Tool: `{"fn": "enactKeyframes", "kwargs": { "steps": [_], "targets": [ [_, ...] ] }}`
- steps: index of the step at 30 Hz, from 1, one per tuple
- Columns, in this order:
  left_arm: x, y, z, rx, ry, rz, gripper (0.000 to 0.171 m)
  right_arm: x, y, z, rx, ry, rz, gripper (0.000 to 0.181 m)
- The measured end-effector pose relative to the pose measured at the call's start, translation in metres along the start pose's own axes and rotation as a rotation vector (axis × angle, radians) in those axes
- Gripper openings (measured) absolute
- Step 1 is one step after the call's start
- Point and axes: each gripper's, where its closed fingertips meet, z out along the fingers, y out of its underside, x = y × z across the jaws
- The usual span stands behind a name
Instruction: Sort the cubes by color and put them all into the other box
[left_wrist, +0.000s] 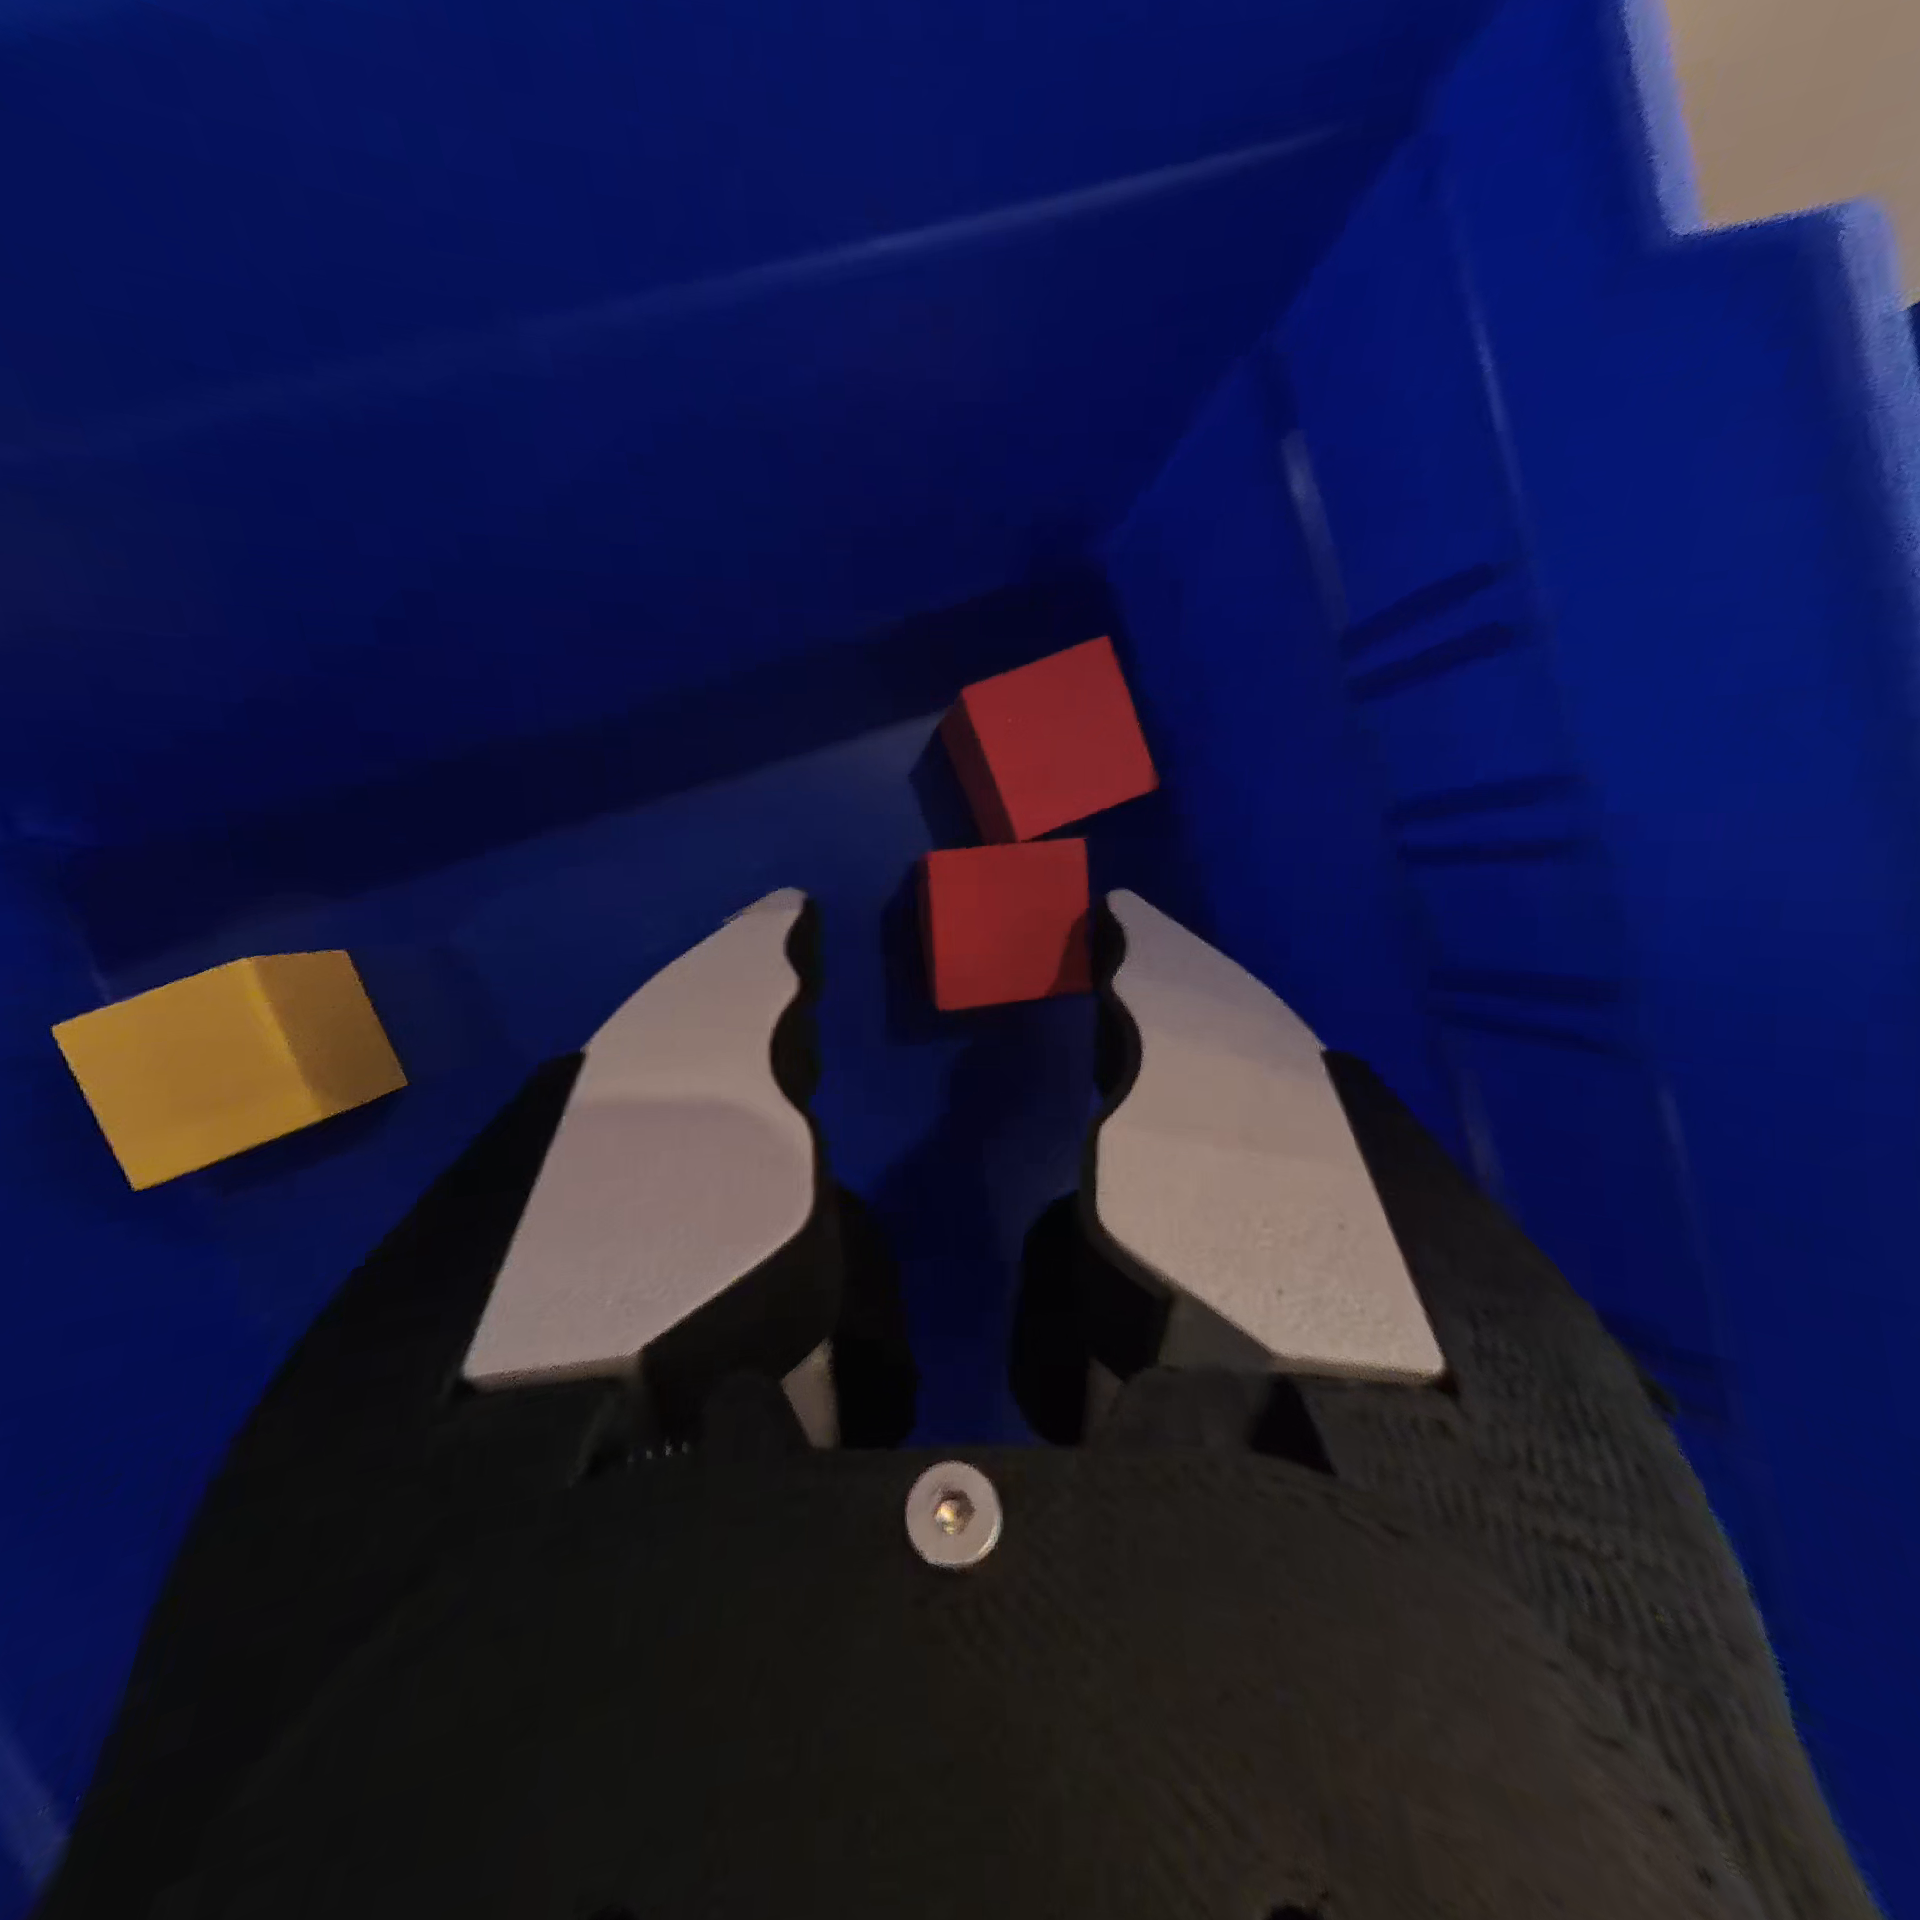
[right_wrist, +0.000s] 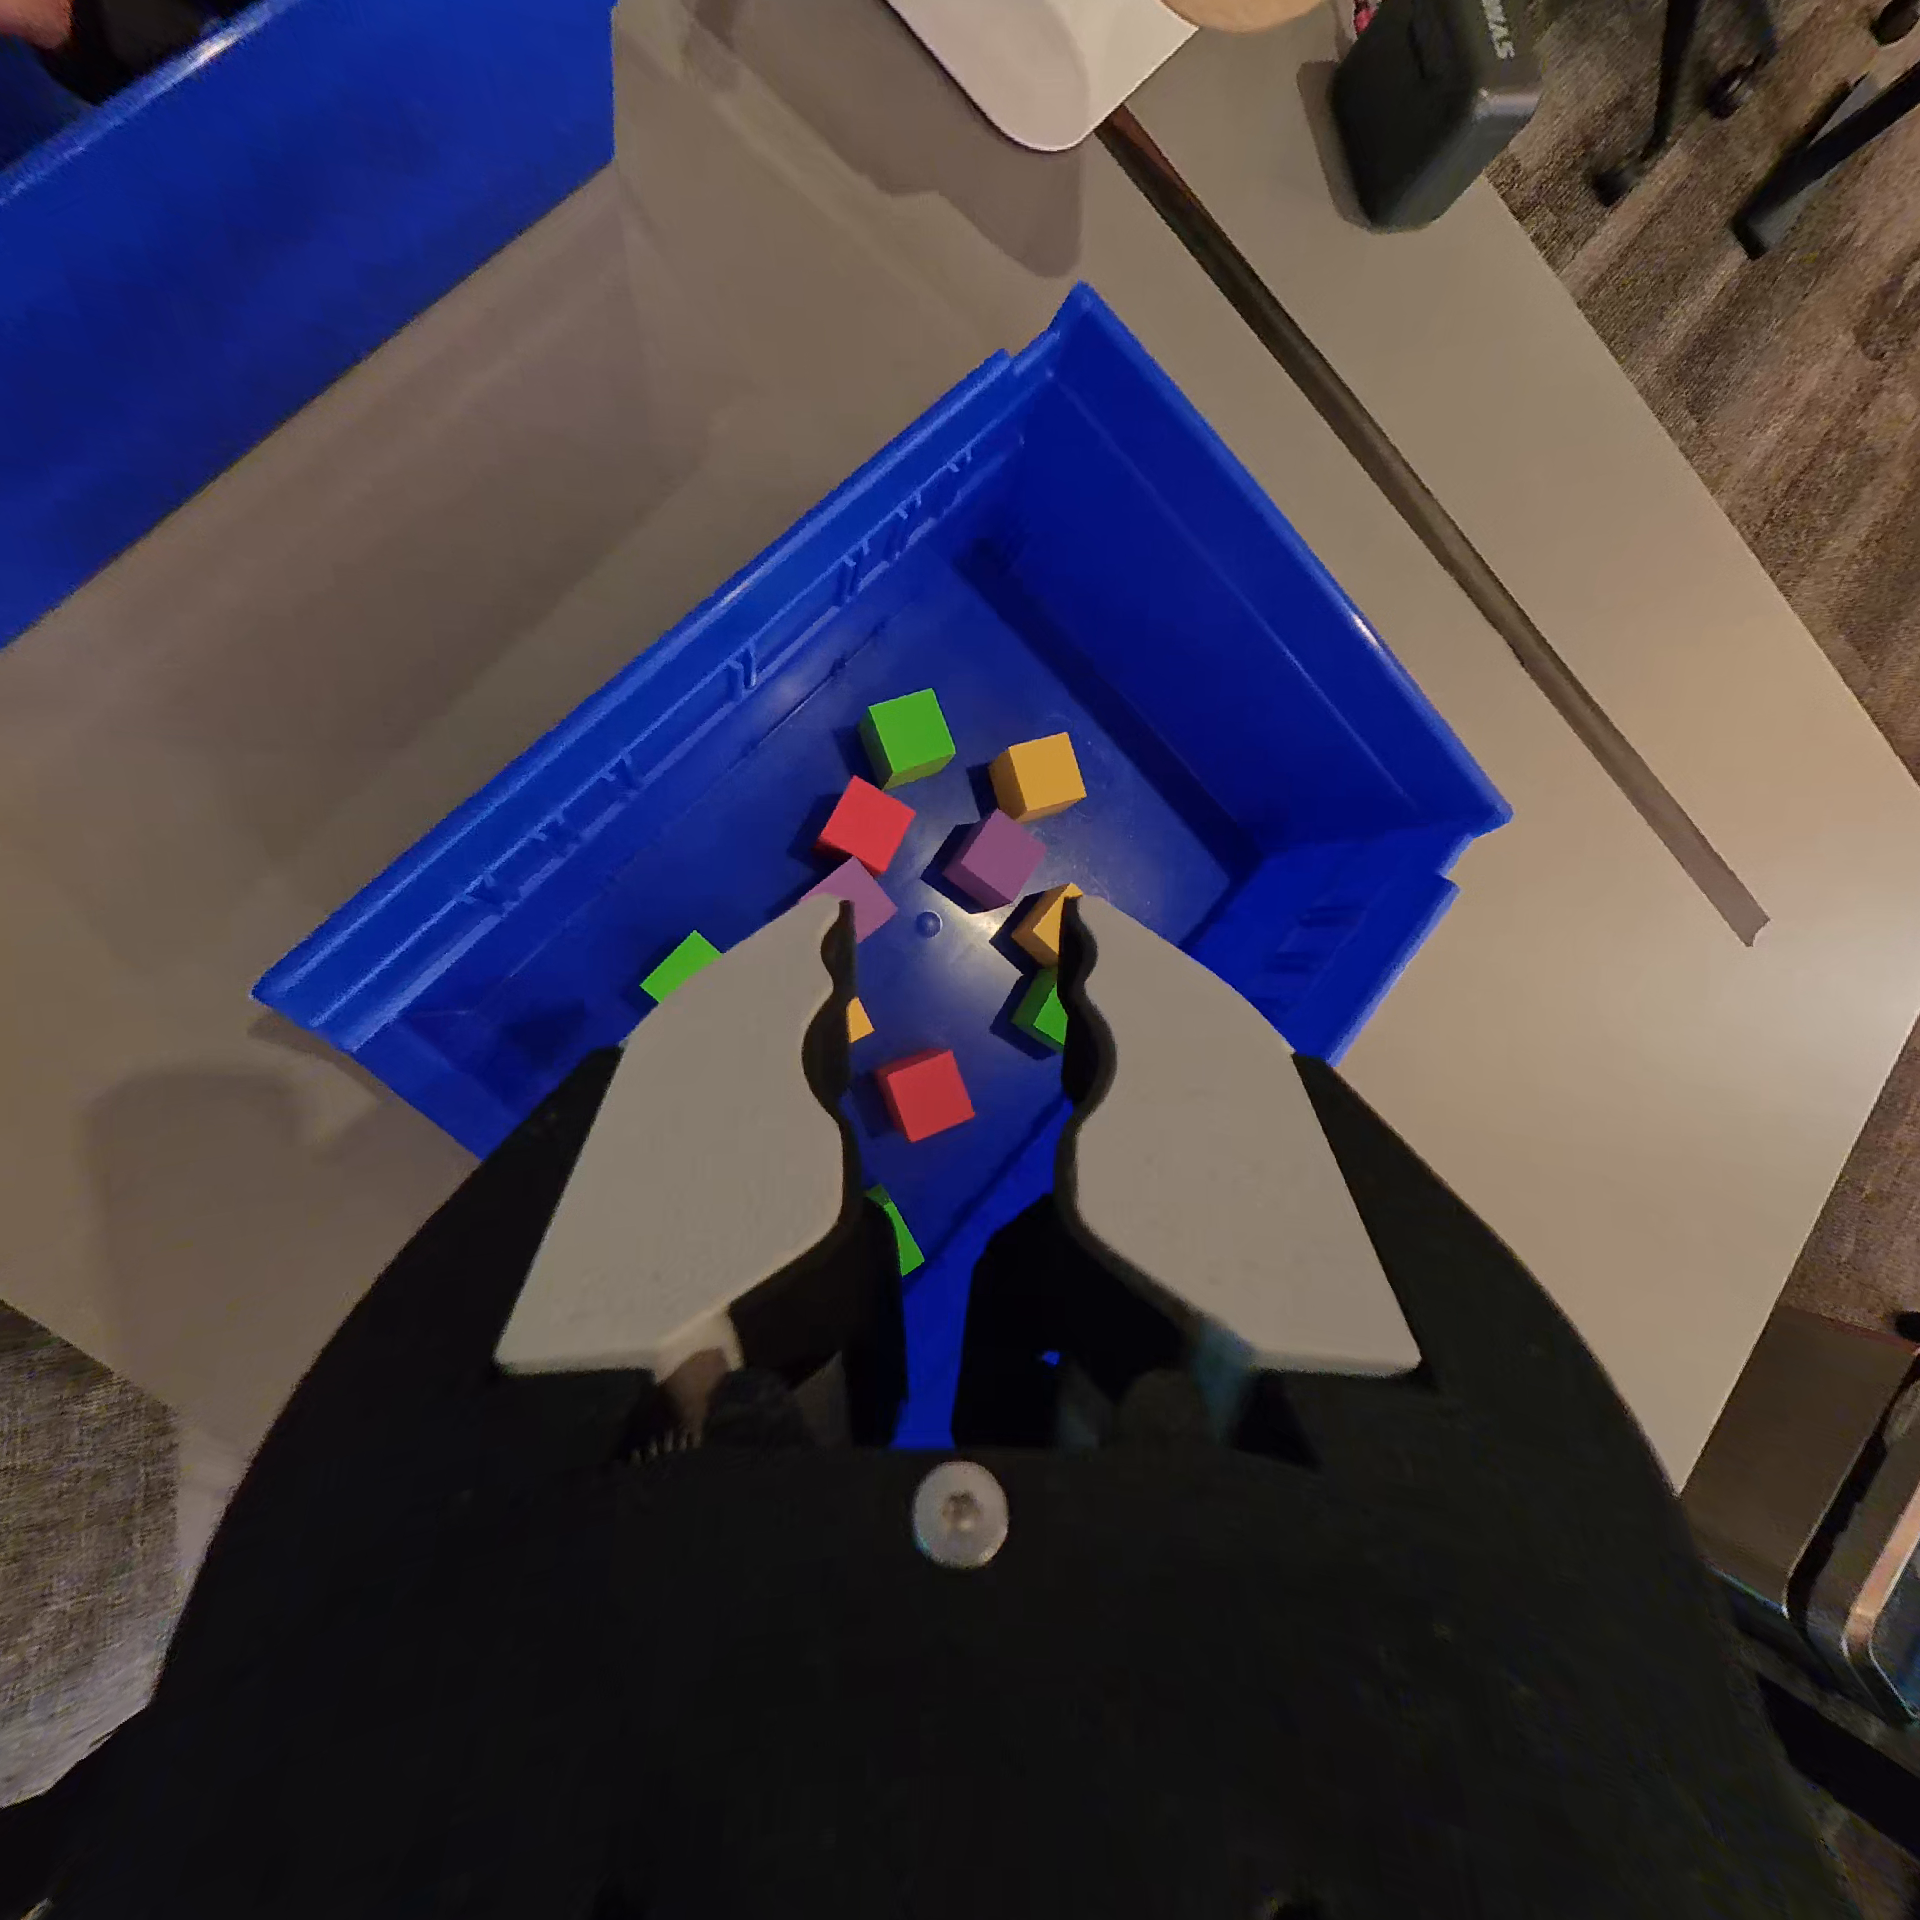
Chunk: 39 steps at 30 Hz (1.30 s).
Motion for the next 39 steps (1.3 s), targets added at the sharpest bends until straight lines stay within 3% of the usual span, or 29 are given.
{"fn": "enactKeyframes", "kwargs": {
  "steps": [2,5,8,10,14,20,25,32,35,37,39],
  "targets": [
    [0.005,0.0,0.0,-0.007,0.027,0.01,0.032,-0.001,0.0,0.0,0.001,0.001,-0.002,0.038],
    [0.005,0.001,-0.002,-0.005,0.036,0.02,0.031,-0.001,-0.001,-0.001,0.008,0.004,-0.003,0.037],
    [0.017,-0.002,-0.019,0.056,0.189,-0.047,0.031,-0.005,-0.003,-0.004,0.046,-0.004,-0.003,0.037],
    [0.033,-0.009,-0.043,0.131,0.383,-0.13,0.031,-0.022,-0.014,-0.006,0.143,-0.063,-0.035,0.037],
    [0.086,-0.021,-0.121,0.229,1.05,-0.32,0.03,-0.077,-0.054,-0.014,0.475,-0.101,-0.23,0.037],
    [0.14,0.002,-0.191,0.196,1.519,-0.296,0.03,-0.148,-0.109,-0.018,0.715,-0.172,-0.319,0.051],
    [0.171,0.021,-0.215,0.164,1.64,-0.257,0.03,-0.173,-0.135,-0.028,0.819,-0.151,-0.361,0.046],
    [0.188,0.026,-0.23,0.167,1.7,-0.218,0.029,-0.174,-0.135,-0.025,0.777,-0.073,-0.41,0.029],
    [0.191,0.02,-0.233,0.223,1.684,-0.222,0.029,-0.167,-0.133,-0.031,0.768,-0.058,-0.439,0.028],
    [0.186,0.011,-0.241,0.296,1.674,-0.235,0.039,-0.158,-0.129,-0.04,0.751,-0.065,-0.45,0.028],
    [0.177,0.007,-0.246,0.372,1.583,-0.202,0.034,-0.136,-0.121,-0.048,0.687,-0.047,-0.455,0.028]
  ]
}}
